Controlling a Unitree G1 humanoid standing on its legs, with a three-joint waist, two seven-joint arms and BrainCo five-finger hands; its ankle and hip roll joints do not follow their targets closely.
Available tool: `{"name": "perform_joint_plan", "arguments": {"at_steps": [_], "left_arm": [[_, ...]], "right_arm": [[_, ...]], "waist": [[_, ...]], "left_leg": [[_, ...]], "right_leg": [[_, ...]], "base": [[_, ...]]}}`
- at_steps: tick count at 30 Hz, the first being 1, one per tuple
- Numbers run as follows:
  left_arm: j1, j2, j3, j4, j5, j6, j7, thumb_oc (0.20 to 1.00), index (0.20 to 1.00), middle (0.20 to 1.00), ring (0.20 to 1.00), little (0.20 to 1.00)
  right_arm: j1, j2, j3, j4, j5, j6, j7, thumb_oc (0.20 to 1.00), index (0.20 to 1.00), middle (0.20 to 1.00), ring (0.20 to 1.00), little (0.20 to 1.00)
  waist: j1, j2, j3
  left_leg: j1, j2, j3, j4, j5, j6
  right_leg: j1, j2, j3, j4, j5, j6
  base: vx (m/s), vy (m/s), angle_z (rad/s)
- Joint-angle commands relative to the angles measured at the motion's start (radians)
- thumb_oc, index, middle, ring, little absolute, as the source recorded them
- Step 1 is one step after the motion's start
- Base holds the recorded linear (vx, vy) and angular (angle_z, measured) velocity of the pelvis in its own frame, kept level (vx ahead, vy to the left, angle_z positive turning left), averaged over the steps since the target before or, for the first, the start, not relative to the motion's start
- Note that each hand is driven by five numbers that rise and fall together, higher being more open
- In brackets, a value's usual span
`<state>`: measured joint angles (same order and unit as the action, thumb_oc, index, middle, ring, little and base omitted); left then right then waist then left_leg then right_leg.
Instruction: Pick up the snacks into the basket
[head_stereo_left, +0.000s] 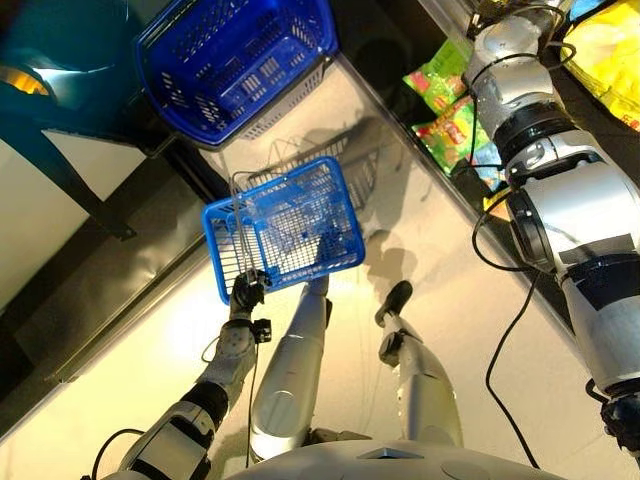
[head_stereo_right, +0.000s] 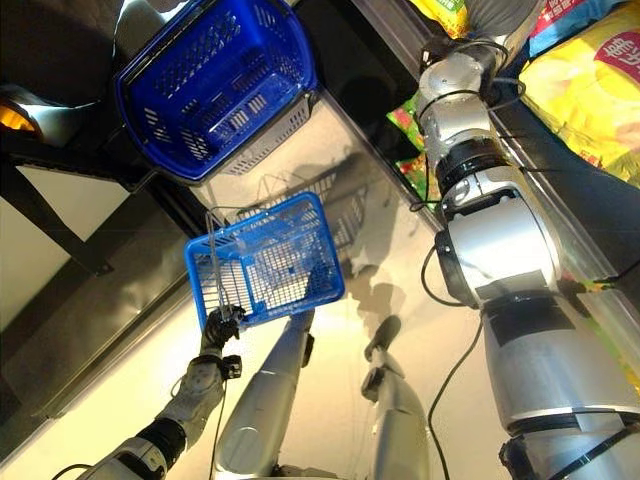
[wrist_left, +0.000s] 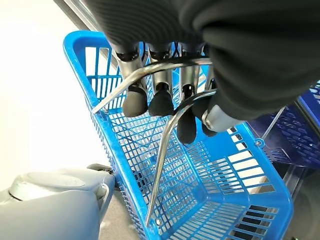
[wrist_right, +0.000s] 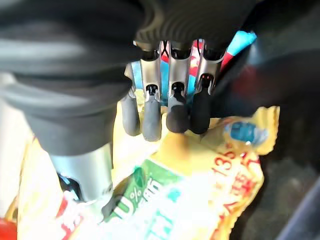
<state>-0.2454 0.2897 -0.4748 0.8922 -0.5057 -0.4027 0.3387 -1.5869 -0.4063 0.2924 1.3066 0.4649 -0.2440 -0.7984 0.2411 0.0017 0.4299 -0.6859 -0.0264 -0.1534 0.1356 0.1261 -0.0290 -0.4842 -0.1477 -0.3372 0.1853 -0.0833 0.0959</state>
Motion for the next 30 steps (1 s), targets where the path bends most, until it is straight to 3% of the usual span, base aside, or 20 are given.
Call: {"name": "perform_joint_plan", "arguments": {"at_steps": [1, 9, 10, 11, 12, 13, 20, 30], "left_arm": [[0.018, 0.028, 0.024, 0.023, -0.037, -0.010, -0.010, 0.200, 0.200, 0.200, 0.200, 0.200], [0.044, 0.041, 0.058, 0.029, -0.059, 0.002, -0.066, 0.200, 0.200, 0.200, 0.200, 0.200], [0.045, 0.043, 0.060, 0.031, -0.059, 0.002, -0.070, 0.200, 0.200, 0.200, 0.200, 0.200], [0.050, 0.044, 0.059, 0.030, -0.059, 0.002, -0.075, 0.200, 0.200, 0.200, 0.200, 0.200], [0.052, 0.045, 0.060, 0.028, -0.061, 0.004, -0.079, 0.200, 0.200, 0.200, 0.200, 0.200], [0.052, 0.044, 0.062, 0.031, -0.062, 0.006, -0.084, 0.200, 0.200, 0.200, 0.200, 0.200], [0.074, 0.051, 0.073, 0.039, -0.043, 0.018, -0.101, 0.200, 0.200, 0.200, 0.200, 0.200], [0.075, 0.051, 0.081, 0.040, -0.043, 0.022, -0.104, 0.200, 0.200, 0.200, 0.200, 0.200]], "right_arm": [[-0.043, -0.060, 0.071, -0.068, 0.126, -0.079, 0.115, 1.000, 1.000, 1.000, 1.000, 1.000], [-0.059, -0.106, 0.157, -0.078, 0.197, -0.080, 0.274, 1.000, 1.000, 1.000, 1.000, 1.000], [-0.062, -0.110, 0.165, -0.068, 0.189, -0.079, 0.276, 0.831, 0.831, 0.831, 0.831, 0.831], [-0.070, -0.114, 0.176, -0.055, 0.188, -0.074, 0.292, 0.592, 0.592, 0.592, 0.592, 0.592], [-0.072, -0.116, 0.182, -0.042, 0.181, -0.066, 0.294, 0.464, 0.464, 0.464, 0.464, 0.464], [-0.072, -0.118, 0.192, -0.026, 0.167, -0.059, 0.298, 0.200, 0.200, 0.200, 0.200, 0.200], [-0.090, -0.126, 0.235, 0.065, 0.081, -0.005, 0.301, 0.200, 0.200, 0.200, 0.200, 0.200], [-0.086, -0.102, 0.241, 0.115, 0.005, 0.023, 0.282, 0.200, 0.200, 0.200, 0.200, 0.200]], "waist": [[0.026, -0.003, 0.030], [0.028, -0.022, 0.038], [0.029, -0.023, 0.037], [0.029, -0.023, 0.037], [0.030, -0.023, 0.037], [0.031, -0.022, 0.038], [0.042, -0.027, 0.032], [0.050, -0.028, 0.025]], "left_leg": [[-0.011, -0.092, 0.049, 0.068, -0.083, 0.038], [-0.006, -0.090, 0.047, 0.092, -0.120, 0.030], [-0.007, -0.090, 0.047, 0.093, -0.120, 0.030], [-0.005, -0.090, 0.047, 0.093, -0.120, 0.029], [-0.004, -0.089, 0.047, 0.093, -0.120, 0.029], [-0.001, -0.089, 0.047, 0.091, -0.119, 0.028], [0.003, -0.090, 0.042, 0.084, -0.111, 0.024], [0.008, -0.090, 0.035, 0.067, -0.102, 0.023]], "right_leg": [[0.021, -0.034, 0.026, -0.065, 0.165, 0.046], [0.031, -0.032, 0.031, -0.057, 0.147, 0.055], [0.031, -0.032, 0.030, -0.056, 0.146, 0.054], [0.032, -0.033, 0.028, -0.055, 0.146, 0.054], [0.032, -0.034, 0.027, -0.053, 0.145, 0.053], [0.034, -0.034, 0.026, -0.054, 0.145, 0.053], [0.044, -0.029, 0.012, -0.060, 0.146, 0.052], [0.047, -0.029, 0.001, -0.065, 0.147, 0.051]], "base": [[0.00, 0.000, 0.00], [0.04, -0.010, 0.00], [0.00, 0.000, 0.00], [0.00, 0.000, 0.00], [0.00, 0.000, 0.00], [0.00, 0.000, 0.00], [0.00, -0.002, 0.03], [0.00, 0.000, 0.01]]}}
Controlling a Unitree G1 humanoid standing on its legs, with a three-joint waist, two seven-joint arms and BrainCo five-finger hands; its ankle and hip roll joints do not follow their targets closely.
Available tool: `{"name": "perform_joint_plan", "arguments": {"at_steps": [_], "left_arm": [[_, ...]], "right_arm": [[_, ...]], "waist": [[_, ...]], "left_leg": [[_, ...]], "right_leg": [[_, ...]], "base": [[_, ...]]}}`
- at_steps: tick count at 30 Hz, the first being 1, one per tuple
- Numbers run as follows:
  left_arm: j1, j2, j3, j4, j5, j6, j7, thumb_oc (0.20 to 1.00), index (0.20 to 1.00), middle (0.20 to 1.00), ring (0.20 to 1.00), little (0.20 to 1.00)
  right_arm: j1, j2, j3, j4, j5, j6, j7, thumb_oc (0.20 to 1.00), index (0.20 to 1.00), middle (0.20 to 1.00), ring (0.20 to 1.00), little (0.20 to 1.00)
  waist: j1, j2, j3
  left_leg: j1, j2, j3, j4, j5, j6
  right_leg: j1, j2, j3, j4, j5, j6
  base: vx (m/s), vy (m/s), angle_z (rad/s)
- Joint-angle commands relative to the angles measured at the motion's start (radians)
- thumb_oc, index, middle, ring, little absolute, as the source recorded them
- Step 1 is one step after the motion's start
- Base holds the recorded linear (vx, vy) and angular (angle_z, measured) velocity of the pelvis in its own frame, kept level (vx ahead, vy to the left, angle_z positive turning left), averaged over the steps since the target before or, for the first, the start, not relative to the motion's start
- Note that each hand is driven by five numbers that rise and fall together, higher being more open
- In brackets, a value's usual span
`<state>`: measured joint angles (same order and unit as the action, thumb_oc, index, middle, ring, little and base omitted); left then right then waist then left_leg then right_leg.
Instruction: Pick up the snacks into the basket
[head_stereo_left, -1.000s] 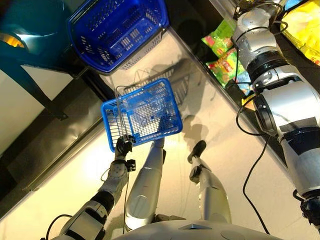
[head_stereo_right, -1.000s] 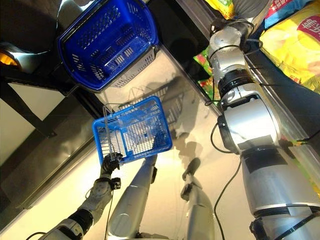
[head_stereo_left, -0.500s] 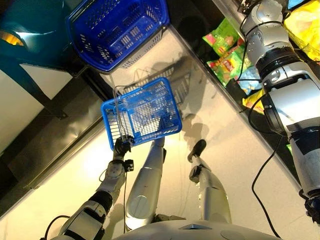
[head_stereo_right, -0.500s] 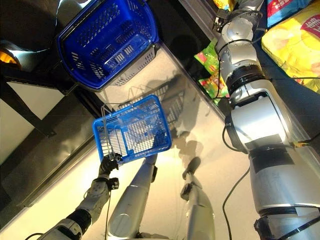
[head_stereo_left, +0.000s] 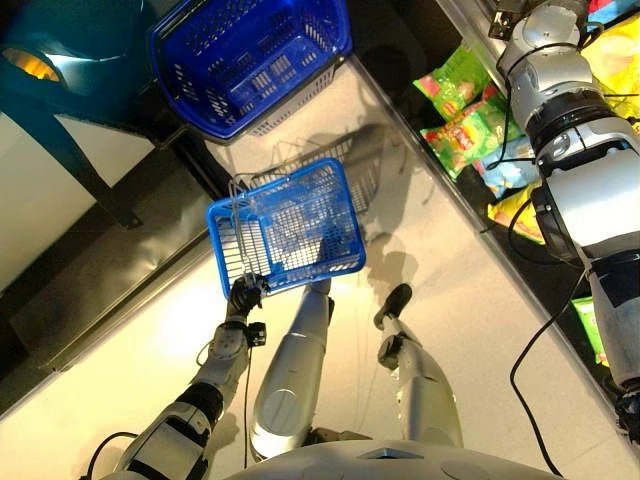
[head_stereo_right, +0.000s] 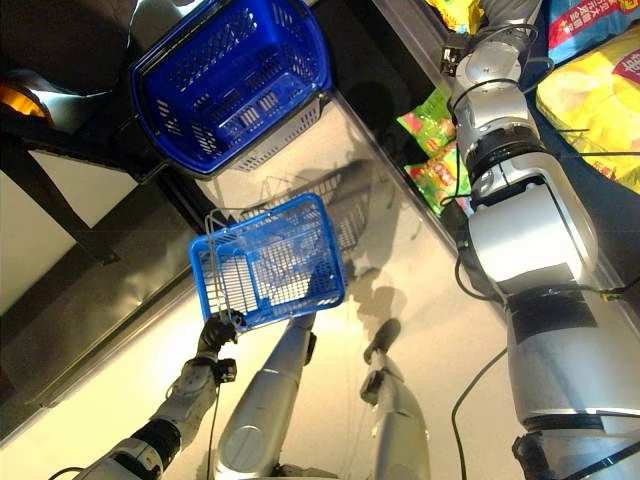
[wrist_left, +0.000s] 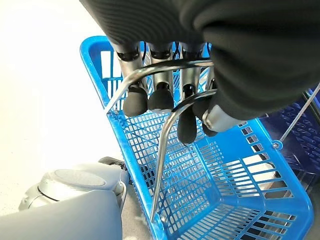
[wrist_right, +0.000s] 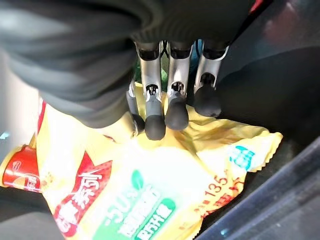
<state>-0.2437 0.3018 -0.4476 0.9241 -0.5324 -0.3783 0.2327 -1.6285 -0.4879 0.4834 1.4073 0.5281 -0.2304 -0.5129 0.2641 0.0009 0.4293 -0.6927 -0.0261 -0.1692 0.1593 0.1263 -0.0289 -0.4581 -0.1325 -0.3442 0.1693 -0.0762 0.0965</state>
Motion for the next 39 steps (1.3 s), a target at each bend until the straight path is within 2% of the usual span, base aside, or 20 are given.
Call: {"name": "perform_joint_plan", "arguments": {"at_steps": [1, 7, 16, 24, 27, 28, 29, 30, 35, 39], "left_arm": [[0.073, 0.038, 0.055, 0.009, -0.016, -0.002, 0.002, 0.200, 0.200, 0.200, 0.200, 0.200], [0.071, 0.031, 0.059, 0.019, -0.018, -0.005, 0.002, 0.200, 0.200, 0.200, 0.200, 0.200], [0.071, 0.037, 0.074, 0.020, -0.026, -0.015, 0.013, 0.200, 0.200, 0.200, 0.200, 0.200], [0.102, 0.048, 0.099, -0.023, -0.055, -0.028, 0.004, 0.200, 0.200, 0.200, 0.200, 0.200], [0.113, 0.048, 0.099, -0.035, -0.056, -0.036, 0.006, 0.200, 0.200, 0.200, 0.200, 0.200], [0.117, 0.049, 0.093, -0.044, -0.049, -0.039, 0.006, 0.200, 0.200, 0.200, 0.200, 0.200], [0.121, 0.047, 0.090, -0.044, -0.049, -0.039, 0.004, 0.200, 0.200, 0.200, 0.200, 0.200], [0.127, 0.045, 0.087, -0.057, -0.050, -0.041, 0.002, 0.200, 0.200, 0.200, 0.200, 0.200], [0.146, 0.036, 0.092, -0.083, -0.062, -0.044, -0.008, 0.200, 0.200, 0.200, 0.200, 0.200], [0.161, 0.034, 0.094, -0.095, -0.066, -0.044, -0.015, 0.200, 0.200, 0.200, 0.200, 0.200]], "right_arm": [[-0.044, -0.020, 0.049, 0.016, -0.061, 0.011, -0.004, 0.200, 0.200, 0.200, 0.200, 0.200], [-0.024, -0.022, 0.027, 0.016, -0.065, 0.007, -0.012, 0.200, 0.200, 0.200, 0.200, 0.200], [0.039, 0.015, -0.025, -0.089, -0.039, -0.029, -0.039, 0.200, 0.200, 0.200, 0.200, 0.200], [0.102, -0.001, -0.090, -0.206, -0.015, -0.064, -0.084, 0.200, 0.200, 0.200, 0.200, 0.200], [0.150, 0.000, -0.143, -0.295, -0.012, -0.098, -0.131, 0.200, 0.200, 0.200, 0.200, 0.200], [0.159, -0.002, -0.154, -0.311, -0.022, -0.106, -0.145, 0.200, 0.200, 0.200, 0.200, 0.200], [0.172, -0.002, -0.162, -0.324, -0.030, -0.108, -0.152, 0.200, 0.200, 0.200, 0.200, 0.200], [0.186, -0.006, -0.177, -0.346, -0.039, -0.113, -0.167, 0.200, 0.200, 0.200, 0.200, 0.200], [0.246, -0.001, -0.204, -0.429, -0.064, -0.117, -0.178, 0.200, 0.200, 0.200, 0.200, 0.200], [0.286, 0.028, -0.194, -0.492, -0.104, -0.111, -0.176, 0.200, 0.200, 0.200, 0.200, 0.200]], "waist": [[0.026, -0.026, 0.026], [0.025, -0.023, 0.025], [0.008, -0.018, 0.022], [-0.013, 0.005, 0.016], [-0.031, 0.019, 0.006], [-0.033, 0.029, 0.006], [-0.037, 0.030, -0.002], [-0.041, 0.039, -0.001], [-0.059, 0.058, -0.018], [-0.073, 0.057, -0.021]], "left_leg": [[0.015, -0.090, 0.050, 0.043, -0.102, 0.024], [0.019, -0.092, 0.050, 0.044, -0.104, 0.025], [0.025, -0.088, 0.065, 0.078, -0.116, 0.028], [0.055, -0.080, 0.075, 0.078, -0.109, 0.026], [0.076, -0.076, 0.081, 0.069, -0.100, 0.026], [0.071, -0.073, 0.088, 0.066, -0.071, 0.031], [0.089, -0.073, 0.085, 0.063, -0.096, 0.027], [0.084, -0.072, 0.091, 0.059, -0.068, 0.031], [0.111, -0.063, 0.097, 0.042, -0.056, 0.031], [0.125, -0.055, 0.106, 0.035, -0.051, 0.034]], "right_leg": [[0.022, -0.045, 0.006, -0.050, 0.139, 0.051], [0.021, -0.047, 0.009, -0.045, 0.139, 0.050], [0.010, -0.052, 0.025, 0.009, 0.120, 0.043], [-0.003, -0.054, 0.032, 0.073, 0.085, 0.031], [-0.012, -0.055, 0.038, 0.096, 0.070, 0.024], [-0.023, -0.056, 0.030, 0.102, 0.087, 0.013], [-0.015, -0.056, 0.042, 0.109, 0.062, 0.020], [-0.023, -0.057, 0.033, 0.111, 0.081, 0.010], [-0.028, -0.053, 0.046, 0.124, 0.071, 0.002], [-0.034, -0.045, 0.059, 0.125, 0.073, -0.002]], "base": [[0.00, 0.000, 0.00], [0.00, 0.000, 0.00], [0.00, 0.001, 0.00], [-0.05, -0.007, -0.06], [-0.09, -0.007, -0.16], [-0.04, -0.027, -0.11], [-0.12, 0.001, -0.05], [-0.03, -0.041, -0.05], [-0.04, -0.023, -0.06], [-0.02, -0.033, -0.18]]}}
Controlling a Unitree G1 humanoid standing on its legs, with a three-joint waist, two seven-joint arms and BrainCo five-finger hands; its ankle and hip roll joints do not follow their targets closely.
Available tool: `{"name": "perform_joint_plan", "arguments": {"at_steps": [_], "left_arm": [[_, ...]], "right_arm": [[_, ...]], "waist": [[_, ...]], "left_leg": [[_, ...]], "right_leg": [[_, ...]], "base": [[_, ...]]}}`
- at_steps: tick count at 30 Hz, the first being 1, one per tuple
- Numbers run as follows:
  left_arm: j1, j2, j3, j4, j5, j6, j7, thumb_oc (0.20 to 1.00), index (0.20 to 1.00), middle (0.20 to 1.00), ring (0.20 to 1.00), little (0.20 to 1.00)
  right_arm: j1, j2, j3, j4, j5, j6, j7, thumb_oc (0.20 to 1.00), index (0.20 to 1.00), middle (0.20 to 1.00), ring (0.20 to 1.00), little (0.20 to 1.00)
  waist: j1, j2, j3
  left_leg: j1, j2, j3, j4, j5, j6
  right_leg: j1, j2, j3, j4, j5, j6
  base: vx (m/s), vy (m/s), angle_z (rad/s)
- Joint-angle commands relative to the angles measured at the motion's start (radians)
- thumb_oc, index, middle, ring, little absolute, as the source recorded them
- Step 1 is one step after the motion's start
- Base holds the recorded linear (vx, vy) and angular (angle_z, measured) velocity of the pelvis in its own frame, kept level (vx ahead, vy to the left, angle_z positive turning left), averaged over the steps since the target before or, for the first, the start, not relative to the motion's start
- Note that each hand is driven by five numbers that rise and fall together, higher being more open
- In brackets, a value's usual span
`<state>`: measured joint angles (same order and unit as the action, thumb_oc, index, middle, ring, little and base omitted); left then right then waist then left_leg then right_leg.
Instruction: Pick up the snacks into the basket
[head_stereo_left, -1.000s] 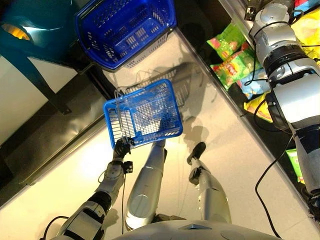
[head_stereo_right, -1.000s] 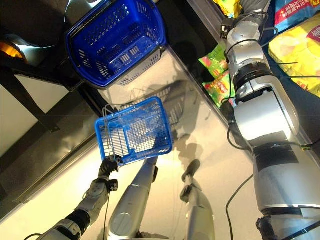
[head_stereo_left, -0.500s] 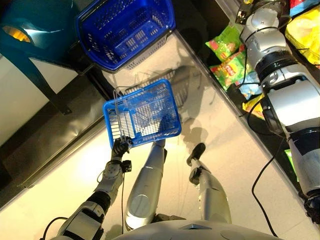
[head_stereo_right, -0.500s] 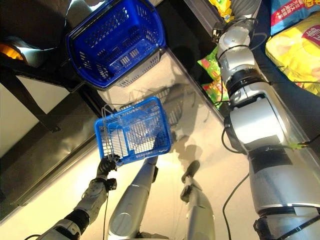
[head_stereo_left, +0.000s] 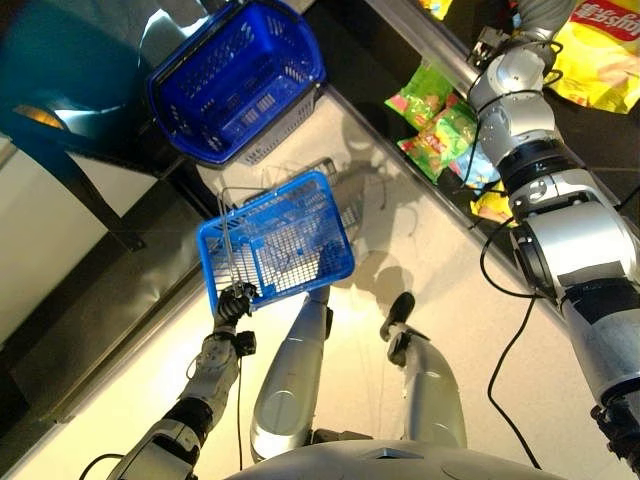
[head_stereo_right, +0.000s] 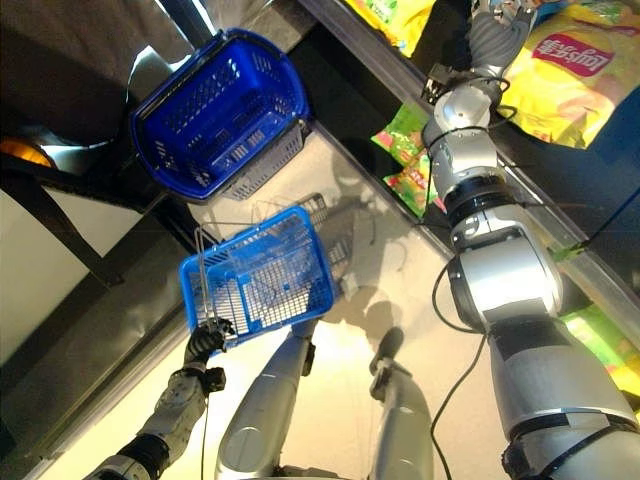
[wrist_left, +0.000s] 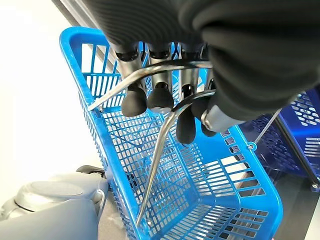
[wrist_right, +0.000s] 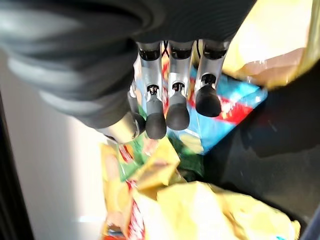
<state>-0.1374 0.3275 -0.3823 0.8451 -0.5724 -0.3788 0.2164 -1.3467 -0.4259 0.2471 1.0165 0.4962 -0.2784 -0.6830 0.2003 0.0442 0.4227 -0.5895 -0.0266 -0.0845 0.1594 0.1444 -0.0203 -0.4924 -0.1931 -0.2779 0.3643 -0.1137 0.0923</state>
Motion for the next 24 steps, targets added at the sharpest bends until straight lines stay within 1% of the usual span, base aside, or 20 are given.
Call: {"name": "perform_joint_plan", "arguments": {"at_steps": [1, 5, 8, 9, 10, 11, 16, 19, 20, 21, 22, 23, 24], "left_arm": [[0.055, 0.005, 0.029, -0.013, -0.029, -0.042, 0.001, 0.200, 0.200, 0.200, 0.200, 0.200], [0.048, -0.010, 0.033, 0.008, -0.049, -0.039, -0.002, 0.200, 0.200, 0.200, 0.200, 0.200], [0.050, -0.017, 0.034, 0.002, -0.052, -0.036, -0.002, 0.200, 0.200, 0.200, 0.200, 0.200], [0.052, -0.019, 0.032, -0.002, -0.052, -0.034, -0.002, 0.200, 0.200, 0.200, 0.200, 0.200], [0.052, -0.022, 0.032, -0.001, -0.050, -0.032, -0.002, 0.200, 0.200, 0.200, 0.200, 0.200], [0.052, -0.025, 0.031, 0.005, -0.050, -0.029, -0.002, 0.200, 0.200, 0.200, 0.200, 0.200], [0.062, -0.037, 0.042, 0.019, -0.045, -0.031, -0.002, 0.200, 0.200, 0.200, 0.200, 0.200], [0.061, -0.037, 0.047, 0.026, -0.039, -0.032, -0.002, 0.200, 0.200, 0.200, 0.200, 0.200], [0.059, -0.039, 0.054, 0.040, -0.032, -0.034, 0.001, 0.200, 0.200, 0.200, 0.200, 0.200], [0.059, -0.038, 0.054, 0.040, -0.032, -0.034, 0.001, 0.200, 0.200, 0.200, 0.200, 0.200], [0.061, -0.040, 0.060, 0.048, -0.030, -0.035, 0.003, 0.200, 0.200, 0.200, 0.200, 0.200], [0.061, -0.040, 0.060, 0.048, -0.030, -0.035, 0.003, 0.200, 0.200, 0.200, 0.200, 0.200], [0.059, -0.042, 0.064, 0.064, -0.026, -0.037, 0.005, 0.200, 0.200, 0.200, 0.200, 0.200]], "right_arm": [[0.010, -0.025, 0.046, -0.098, -0.080, -0.061, -0.005, 0.200, 0.200, 0.200, 0.200, 0.200], [0.021, 0.014, 0.074, -0.103, -0.101, -0.047, 0.014, 0.200, 0.200, 0.200, 0.200, 0.200], [0.057, 0.038, 0.096, -0.157, -0.116, -0.040, 0.039, 0.200, 0.200, 0.200, 0.200, 0.200], [0.069, 0.039, 0.098, -0.176, -0.118, -0.041, 0.043, 0.539, 0.539, 0.539, 0.539, 0.539], [0.089, 0.041, 0.102, -0.206, -0.120, -0.043, 0.052, 0.799, 0.799, 0.799, 0.799, 0.799], [0.113, 0.037, 0.106, -0.243, -0.133, -0.041, 0.056, 1.000, 1.000, 1.000, 1.000, 1.000], [0.269, -0.006, 0.054, -0.420, -0.221, -0.040, 0.034, 1.000, 1.000, 1.000, 1.000, 1.000], [0.312, -0.023, 0.034, -0.458, -0.265, -0.033, 0.020, 1.000, 1.000, 1.000, 1.000, 1.000], [0.350, -0.035, 0.003, -0.482, -0.293, -0.030, 0.007, 1.000, 1.000, 1.000, 1.000, 1.000], [0.350, -0.035, 0.003, -0.482, -0.293, -0.029, 0.006, 1.000, 1.000, 1.000, 1.000, 1.000], [0.385, -0.031, -0.031, -0.514, -0.313, -0.025, -0.017, 1.000, 1.000, 1.000, 1.000, 1.000], [0.385, -0.031, -0.031, -0.514, -0.313, -0.025, -0.017, 1.000, 1.000, 1.000, 1.000, 1.000], [0.415, -0.034, -0.059, -0.543, -0.336, -0.022, -0.039, 1.000, 1.000, 1.000, 1.000, 1.000]], "waist": [[-0.013, 0.012, -0.015], [-0.025, 0.003, -0.021], [-0.039, -0.006, -0.028], [-0.043, -0.008, -0.030], [-0.048, -0.013, -0.031], [-0.053, -0.017, -0.033], [-0.072, -0.033, -0.043], [-0.076, -0.037, -0.047], [-0.080, -0.040, -0.053], [-0.080, -0.040, -0.053], [-0.086, -0.041, -0.061], [-0.086, -0.041, -0.061], [-0.092, -0.041, -0.068]], "left_leg": [[0.024, -0.053, 0.023, 0.033, -0.067, 0.026], [0.034, -0.047, 0.028, 0.018, -0.060, 0.026], [0.040, -0.044, 0.030, 0.012, -0.058, 0.026], [0.040, -0.044, 0.030, 0.011, -0.058, 0.026], [0.043, -0.043, 0.031, 0.009, -0.058, 0.026], [0.047, -0.043, 0.031, 0.008, -0.059, 0.027], [0.065, -0.043, 0.036, 0.014, -0.069, 0.030], [0.073, -0.045, 0.037, 0.015, -0.071, 0.031], [0.083, -0.046, 0.038, 0.015, -0.073, 0.033], [0.084, -0.045, 0.038, 0.015, -0.073, 0.033], [0.097, -0.044, 0.043, 0.014, -0.076, 0.035], [0.097, -0.044, 0.043, 0.013, -0.076, 0.035], [0.109, -0.041, 0.048, 0.011, -0.079, 0.037]], "right_leg": [[-0.001, 0.018, -0.005, -0.071, 0.111, 0.001], [-0.002, 0.022, 0.002, -0.078, 0.120, -0.001], [-0.001, 0.023, 0.004, -0.081, 0.124, -0.001], [0.000, 0.024, 0.005, -0.082, 0.126, -0.002], [0.003, 0.024, 0.005, -0.085, 0.127, -0.001], [0.006, 0.024, 0.007, -0.086, 0.128, -0.001], [0.030, 0.022, 0.010, -0.083, 0.128, 0.002], [0.040, 0.021, 0.012, -0.087, 0.129, 0.002], [0.051, 0.021, 0.014, -0.091, 0.130, 0.003], [0.051, 0.021, 0.014, -0.091, 0.130, 0.003], [0.062, 0.023, 0.019, -0.096, 0.131, 0.004], [0.062, 0.023, 0.019, -0.096, 0.131, 0.004], [0.069, 0.024, 0.024, -0.099, 0.131, 0.004]], "base": [[-0.01, -0.046, -0.08], [0.00, -0.024, -0.07], [0.00, -0.002, -0.01], [0.00, 0.000, 0.00], [0.00, 0.000, 0.00], [0.00, 0.000, 0.00], [0.00, 0.000, 0.00], [0.00, 0.000, 0.00], [0.00, 0.000, 0.00], [0.02, -0.001, -0.08], [0.01, 0.007, -0.10], [0.02, 0.016, -0.15], [0.02, 0.010, -0.09]]}}
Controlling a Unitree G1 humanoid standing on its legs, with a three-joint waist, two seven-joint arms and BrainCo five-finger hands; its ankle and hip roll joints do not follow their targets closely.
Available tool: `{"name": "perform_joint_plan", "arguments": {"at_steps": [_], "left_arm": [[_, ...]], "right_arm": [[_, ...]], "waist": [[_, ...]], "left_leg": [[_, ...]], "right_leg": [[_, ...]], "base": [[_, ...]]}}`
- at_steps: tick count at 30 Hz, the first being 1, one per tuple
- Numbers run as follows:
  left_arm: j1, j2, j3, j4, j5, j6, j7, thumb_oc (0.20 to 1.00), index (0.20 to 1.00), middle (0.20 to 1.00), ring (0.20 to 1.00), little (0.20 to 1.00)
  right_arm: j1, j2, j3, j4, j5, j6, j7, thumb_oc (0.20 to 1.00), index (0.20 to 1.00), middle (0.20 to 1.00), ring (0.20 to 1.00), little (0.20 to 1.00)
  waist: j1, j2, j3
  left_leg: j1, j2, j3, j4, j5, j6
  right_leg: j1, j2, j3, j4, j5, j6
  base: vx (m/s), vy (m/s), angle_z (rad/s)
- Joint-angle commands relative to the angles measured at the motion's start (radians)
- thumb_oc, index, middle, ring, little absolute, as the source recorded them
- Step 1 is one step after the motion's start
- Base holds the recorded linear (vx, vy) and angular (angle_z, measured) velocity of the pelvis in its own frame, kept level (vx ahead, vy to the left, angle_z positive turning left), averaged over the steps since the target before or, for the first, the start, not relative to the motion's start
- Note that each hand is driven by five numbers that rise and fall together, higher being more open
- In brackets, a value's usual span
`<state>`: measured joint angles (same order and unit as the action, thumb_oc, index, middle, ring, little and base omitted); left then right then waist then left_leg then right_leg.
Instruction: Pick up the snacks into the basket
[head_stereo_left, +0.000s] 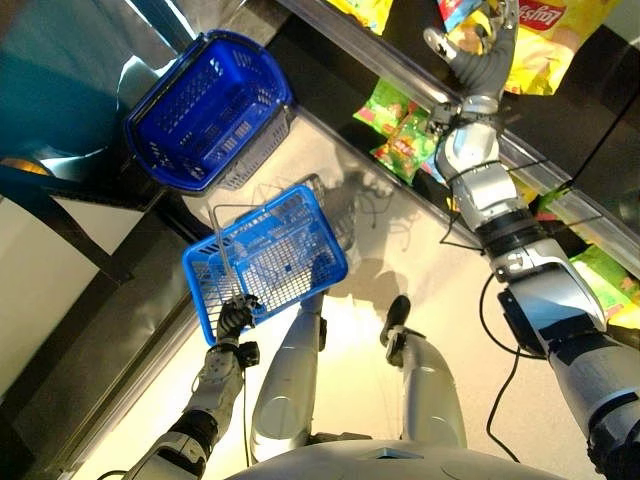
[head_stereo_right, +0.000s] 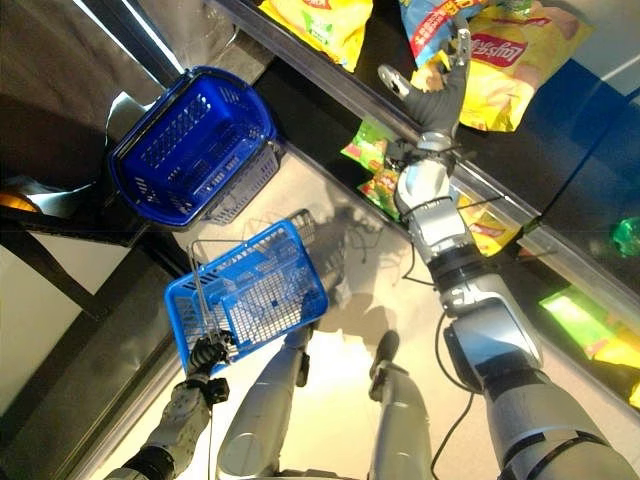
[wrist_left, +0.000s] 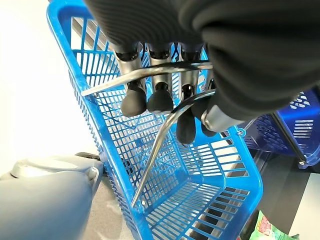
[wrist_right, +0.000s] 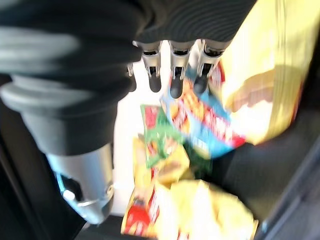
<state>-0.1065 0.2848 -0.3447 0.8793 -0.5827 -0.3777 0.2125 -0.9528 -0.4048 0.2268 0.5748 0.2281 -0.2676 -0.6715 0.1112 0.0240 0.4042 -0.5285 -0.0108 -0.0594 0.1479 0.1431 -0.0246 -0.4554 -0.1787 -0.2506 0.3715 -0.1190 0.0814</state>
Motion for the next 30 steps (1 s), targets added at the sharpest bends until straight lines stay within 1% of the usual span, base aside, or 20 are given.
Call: {"name": "perform_joint_plan", "arguments": {"at_steps": [1, 3, 6, 7, 9, 13, 18, 21, 22, 23, 27, 28, 30], "left_arm": [[0.028, -0.002, 0.029, 0.037, -0.016, -0.038, 0.008, 0.200, 0.200, 0.200, 0.200, 0.200], [0.029, -0.005, 0.032, 0.041, -0.015, -0.039, 0.010, 0.200, 0.200, 0.200, 0.200, 0.200], [0.032, -0.011, 0.036, 0.055, -0.006, -0.040, 0.010, 0.200, 0.200, 0.200, 0.200, 0.200], [0.032, -0.011, 0.036, 0.055, -0.006, -0.040, 0.010, 0.200, 0.200, 0.200, 0.200, 0.200], [0.034, -0.020, 0.035, 0.064, -0.005, -0.043, 0.011, 0.200, 0.200, 0.200, 0.200, 0.200], [0.032, -0.031, 0.028, 0.083, -0.007, -0.040, 0.008, 0.200, 0.200, 0.200, 0.200, 0.200], [0.033, -0.042, 0.009, 0.088, -0.015, -0.034, 0.003, 0.200, 0.200, 0.200, 0.200, 0.200], [0.024, -0.050, -0.005, 0.101, -0.017, -0.030, 0.004, 0.200, 0.200, 0.200, 0.200, 0.200], [0.024, -0.050, -0.005, 0.101, -0.017, -0.030, 0.004, 0.200, 0.200, 0.200, 0.200, 0.200], [0.018, -0.051, -0.012, 0.101, -0.017, -0.026, 0.007, 0.200, 0.200, 0.200, 0.200, 0.200], [0.007, -0.050, -0.021, 0.106, -0.023, -0.014, 0.012, 0.200, 0.200, 0.200, 0.200, 0.200], [0.007, -0.050, -0.021, 0.106, -0.023, -0.014, 0.012, 0.200, 0.200, 0.200, 0.200, 0.200], [0.000, -0.045, -0.026, 0.115, -0.023, -0.005, 0.014, 0.200, 0.200, 0.200, 0.200, 0.200]], "right_arm": [[0.044, -0.053, -0.058, -0.118, -0.081, -0.031, -0.064, 1.000, 1.000, 1.000, 1.000, 1.000], [0.083, -0.046, -0.096, -0.151, -0.091, -0.034, -0.089, 1.000, 1.000, 1.000, 1.000, 1.000], [0.145, -0.057, -0.148, -0.200, -0.152, -0.012, -0.124, 1.000, 1.000, 1.000, 1.000, 1.000], [0.145, -0.057, -0.148, -0.200, -0.152, -0.012, -0.124, 1.000, 1.000, 1.000, 1.000, 1.000], [0.178, -0.053, -0.185, -0.195, -0.171, 0.000, -0.150, 1.000, 1.000, 1.000, 1.000, 1.000], [0.162, -0.051, -0.200, -0.119, -0.142, 0.010, -0.170, 1.000, 1.000, 1.000, 1.000, 1.000], [0.079, -0.055, -0.191, 0.032, -0.091, 0.022, -0.190, 1.000, 1.000, 1.000, 1.000, 1.000], [-0.010, -0.063, -0.167, 0.153, -0.033, 0.014, -0.180, 1.000, 1.000, 1.000, 1.000, 1.000], [-0.010, -0.063, -0.167, 0.153, -0.033, 0.014, -0.180, 1.000, 1.000, 1.000, 1.000, 1.000], [-0.073, -0.072, -0.147, 0.232, 0.017, 0.006, -0.166, 1.000, 1.000, 1.000, 1.000, 1.000], [-0.188, -0.086, -0.113, 0.362, 0.132, -0.022, -0.127, 1.000, 1.000, 1.000, 1.000, 1.000], [-0.189, -0.086, -0.113, 0.362, 0.133, -0.022, -0.127, 1.000, 1.000, 1.000, 1.000, 1.000], [-0.255, -0.087, -0.100, 0.412, 0.198, -0.037, -0.110, 1.000, 1.000, 1.000, 1.000, 1.000]], "waist": [[-0.005, -0.021, -0.054], [-0.014, -0.020, -0.060], [-0.028, -0.013, -0.069], [-0.028, -0.013, -0.069], [-0.036, -0.007, -0.072], [-0.041, 0.002, -0.071], [-0.043, 0.018, -0.060], [-0.043, 0.028, -0.054], [-0.043, 0.028, -0.054], [-0.040, 0.032, -0.050], [-0.038, 0.038, -0.037], [-0.038, 0.038, -0.037], [-0.037, 0.042, -0.025]], "left_leg": [[0.055, -0.056, 0.025, 0.022, -0.080, 0.042], [0.067, -0.054, 0.029, 0.020, -0.082, 0.044], [0.083, -0.052, 0.038, 0.016, -0.085, 0.046], [0.083, -0.052, 0.038, 0.016, -0.085, 0.046], [0.092, -0.049, 0.044, 0.007, -0.082, 0.047], [0.095, -0.047, 0.054, 0.002, -0.081, 0.048], [0.091, -0.046, 0.063, 0.003, -0.082, 0.048], [0.089, -0.046, 0.067, 0.001, -0.082, 0.048], [0.089, -0.046, 0.067, 0.001, -0.082, 0.048], [0.086, -0.047, 0.069, -0.002, -0.082, 0.047], [0.077, -0.050, 0.073, -0.005, -0.083, 0.045], [0.077, -0.050, 0.073, -0.005, -0.083, 0.045], [0.070, -0.053, 0.076, -0.006, -0.082, 0.045]], "right_leg": [[0.035, 0.011, 0.000, -0.106, 0.136, 0.015], [0.040, 0.013, 0.007, -0.106, 0.135, 0.015], [0.048, 0.017, 0.016, -0.109, 0.133, 0.015], [0.048, 0.017, 0.016, -0.109, 0.133, 0.015], [0.049, 0.020, 0.026, -0.118, 0.133, 0.014], [0.039, 0.025, 0.038, -0.117, 0.135, 0.011], [0.024, 0.028, 0.054, -0.120, 0.143, 0.010], [0.018, 0.029, 0.060, -0.122, 0.146, 0.008], [0.018, 0.029, 0.060, -0.122, 0.146, 0.008], [0.012, 0.027, 0.061, -0.123, 0.150, 0.008], [-0.001, 0.025, 0.066, -0.125, 0.157, 0.008], [-0.001, 0.025, 0.066, -0.125, 0.157, 0.008], [-0.010, 0.024, 0.068, -0.123, 0.161, 0.008]], "base": [[0.02, 0.012, -0.14], [0.02, -0.002, -0.14], [0.01, -0.001, -0.13], [0.00, -0.008, -0.07], [-0.02, -0.014, -0.09], [-0.01, -0.009, -0.16], [-0.01, 0.003, -0.09], [0.01, 0.010, -0.09], [0.01, 0.005, -0.03], [0.01, 0.008, -0.04], [0.01, 0.003, -0.04], [0.00, 0.000, 0.00], [0.00, 0.000, 0.00]]}}
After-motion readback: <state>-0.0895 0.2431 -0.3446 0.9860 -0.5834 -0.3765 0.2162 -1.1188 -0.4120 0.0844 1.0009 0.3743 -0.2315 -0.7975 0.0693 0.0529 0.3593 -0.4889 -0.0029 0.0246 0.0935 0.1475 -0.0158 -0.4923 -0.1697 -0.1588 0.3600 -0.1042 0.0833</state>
